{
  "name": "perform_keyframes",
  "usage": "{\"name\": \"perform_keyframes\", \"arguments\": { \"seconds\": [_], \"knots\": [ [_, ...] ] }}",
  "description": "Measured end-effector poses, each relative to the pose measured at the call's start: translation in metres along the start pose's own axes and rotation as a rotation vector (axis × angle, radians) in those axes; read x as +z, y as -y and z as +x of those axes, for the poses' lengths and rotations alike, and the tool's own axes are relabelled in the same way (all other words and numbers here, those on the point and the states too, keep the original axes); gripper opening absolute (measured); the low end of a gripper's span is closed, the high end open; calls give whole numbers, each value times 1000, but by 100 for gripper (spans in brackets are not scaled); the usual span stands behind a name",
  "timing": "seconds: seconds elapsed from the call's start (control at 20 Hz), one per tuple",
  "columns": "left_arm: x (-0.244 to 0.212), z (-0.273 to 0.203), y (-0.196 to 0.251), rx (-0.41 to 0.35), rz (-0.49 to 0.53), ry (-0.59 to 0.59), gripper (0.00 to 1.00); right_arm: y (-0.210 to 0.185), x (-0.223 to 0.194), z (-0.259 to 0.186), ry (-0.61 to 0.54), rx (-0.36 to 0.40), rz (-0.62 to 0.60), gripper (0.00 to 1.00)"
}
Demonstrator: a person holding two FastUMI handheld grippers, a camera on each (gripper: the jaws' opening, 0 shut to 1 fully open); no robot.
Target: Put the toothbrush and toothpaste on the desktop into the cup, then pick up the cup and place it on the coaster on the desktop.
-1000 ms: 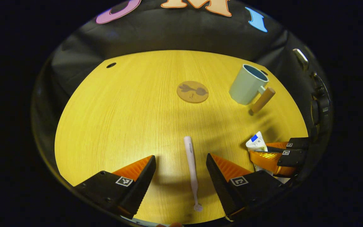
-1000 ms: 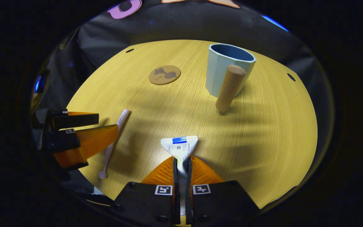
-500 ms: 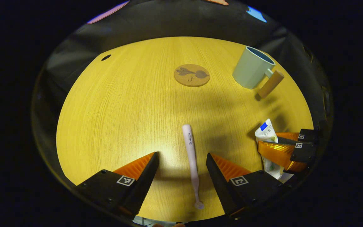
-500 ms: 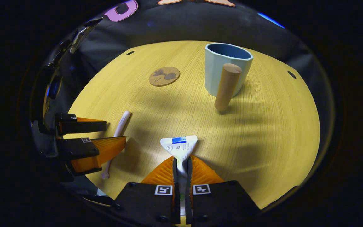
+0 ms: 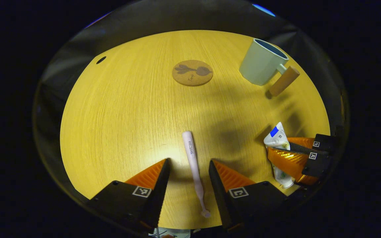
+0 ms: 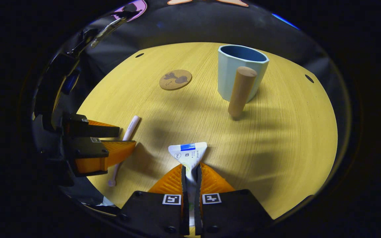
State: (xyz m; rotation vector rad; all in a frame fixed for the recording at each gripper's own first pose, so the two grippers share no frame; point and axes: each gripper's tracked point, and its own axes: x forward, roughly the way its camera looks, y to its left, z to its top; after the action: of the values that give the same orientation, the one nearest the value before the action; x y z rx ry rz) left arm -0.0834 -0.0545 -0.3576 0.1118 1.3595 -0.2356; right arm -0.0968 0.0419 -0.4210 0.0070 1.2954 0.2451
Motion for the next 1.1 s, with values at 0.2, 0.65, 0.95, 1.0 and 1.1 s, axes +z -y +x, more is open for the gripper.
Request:
{"name": "perform_keyframes", "arguments": {
  "seconds": [0.2, 0.65, 0.95, 1.0, 1.1],
  "knots": [
    [7, 0, 4, -26, -67, 76, 10, 0, 0, 0, -1, -2, -6, 9],
    [7, 1, 11, -89, -49, 104, 0, 3, 2, -1, 8, -63, -59, 9],
    [-1, -4, 6, -129, -96, 128, 0, 3, 3, -1, 30, -41, 21, 9],
    [0, -6, 4, -137, -97, 146, 0, 4, 4, -2, 41, -47, 28, 9],
    [1, -7, -5, -148, -93, 174, 0, 1, 5, -2, 61, -46, 43, 9]
  ]
}}
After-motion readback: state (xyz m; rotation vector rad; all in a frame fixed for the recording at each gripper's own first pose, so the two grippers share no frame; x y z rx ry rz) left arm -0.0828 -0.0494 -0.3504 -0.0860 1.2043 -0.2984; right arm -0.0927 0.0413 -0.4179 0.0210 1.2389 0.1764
